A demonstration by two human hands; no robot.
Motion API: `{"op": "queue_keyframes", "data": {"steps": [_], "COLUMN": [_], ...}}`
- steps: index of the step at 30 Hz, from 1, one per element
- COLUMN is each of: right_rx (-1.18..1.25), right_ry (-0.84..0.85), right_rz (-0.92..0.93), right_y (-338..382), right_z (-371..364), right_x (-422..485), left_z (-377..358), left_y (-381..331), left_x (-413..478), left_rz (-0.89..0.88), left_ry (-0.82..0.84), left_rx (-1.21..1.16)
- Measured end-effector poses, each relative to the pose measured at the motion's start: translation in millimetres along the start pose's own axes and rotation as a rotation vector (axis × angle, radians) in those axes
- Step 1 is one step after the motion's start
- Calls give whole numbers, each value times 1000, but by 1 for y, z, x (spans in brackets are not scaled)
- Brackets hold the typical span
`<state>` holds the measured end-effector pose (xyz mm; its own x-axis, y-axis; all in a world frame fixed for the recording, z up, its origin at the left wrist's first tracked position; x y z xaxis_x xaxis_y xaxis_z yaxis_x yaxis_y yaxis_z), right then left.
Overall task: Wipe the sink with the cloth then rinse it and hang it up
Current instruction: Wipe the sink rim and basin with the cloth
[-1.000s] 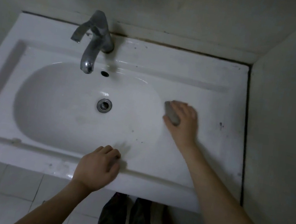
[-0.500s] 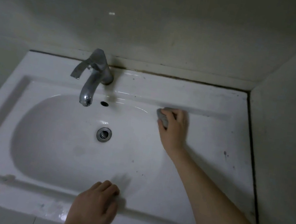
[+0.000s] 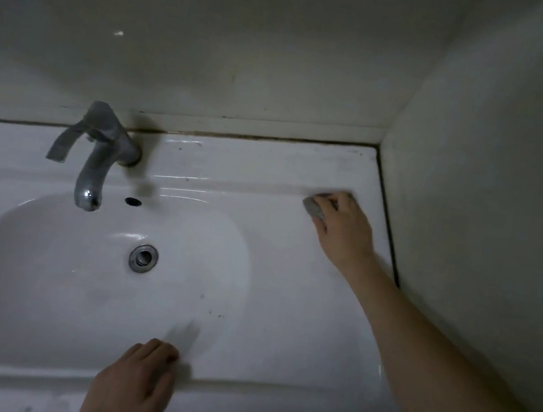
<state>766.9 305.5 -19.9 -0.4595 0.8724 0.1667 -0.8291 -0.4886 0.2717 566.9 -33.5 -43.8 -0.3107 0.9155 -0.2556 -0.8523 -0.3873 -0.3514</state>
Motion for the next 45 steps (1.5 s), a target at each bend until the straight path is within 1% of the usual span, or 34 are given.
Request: {"op": "queue_keyframes", "data": {"steps": [3, 7, 9, 11, 12, 14, 17, 18, 20, 22, 24, 26, 28, 30, 32, 33, 34, 36, 38, 40, 42, 43, 45], "right_rx": [27, 154, 211, 243, 253, 281, 218, 188, 179, 197, 229, 272, 350, 389, 443, 487, 516, 551, 542, 544, 584, 597, 556], "right_ry": [0, 0, 53, 112, 116, 56, -47, -58, -28, -8, -15, -4, 28, 61, 96, 113, 136, 181, 232, 288, 291, 259, 155], "right_rz": [-78, -223, -284, -271, -248, -168, -50, -45, -82, -96, -103, -118, -174, -254, -330, -329, -289, -150, -15, 115, 190, 176, 75], "right_y": [5, 11, 13, 17, 17, 17, 16, 12, 1, -5, -1, 11, 23, 31, 42, 55, 74, 121, 164, 191, 181, 162, 101], "right_z": [0, 13, 16, 18, 21, 26, 18, 9, -6, -10, 0, 11, 17, 20, 11, 3, -5, -20, -32, -34, -24, -15, 4], "right_x": [-21, -123, -179, -208, -205, -173, -90, -62, -20, -7, -30, -86, -154, -202, -218, -215, -210, -198, -194, -195, -195, -192, -185], "left_z": [-2, -3, -5, -6, -7, -7, -7, -7, -7, -8, -8, -9, -9, -9, -8, -8, -7, -7, -6, -7, -7, -6, -4], "left_y": [0, 2, 2, 3, 4, 3, -1, -1, -3, -3, -3, -4, -3, -2, -1, -1, -1, -1, -1, 0, -1, -2, -2], "left_x": [0, 1, 1, 0, 0, 0, -1, -2, -1, -1, -2, -3, -3, -3, -3, -3, -2, -3, -2, -2, -2, -3, -3], "left_rz": [4, 6, 2, -1, 1, -3, -30, -36, -43, -43, -47, -46, -35, -22, -17, -15, -13, -13, -16, -14, -15, -18, -13], "left_ry": [15, 21, 41, 46, 46, 51, 50, 52, 52, 59, 59, 60, 56, 50, 48, 40, 34, 29, 18, 15, 9, 6, -7], "left_rx": [-2, -12, -15, -14, -10, 19, 74, 86, 88, 85, 70, 56, 54, 51, 53, 54, 56, 58, 62, 64, 58, 61, 67]}}
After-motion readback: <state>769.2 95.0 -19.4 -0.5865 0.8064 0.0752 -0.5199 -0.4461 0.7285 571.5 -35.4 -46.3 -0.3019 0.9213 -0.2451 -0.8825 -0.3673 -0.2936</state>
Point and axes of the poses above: each hand's wrist, its own x-axis towards the middle knuckle, its own z-axis out of the back of the hand, y = z × x, the point moved 10 cm from there along x, towards the middle knuckle, and after that the axes turned 3 degrees about -y, right-handed, at the moved point
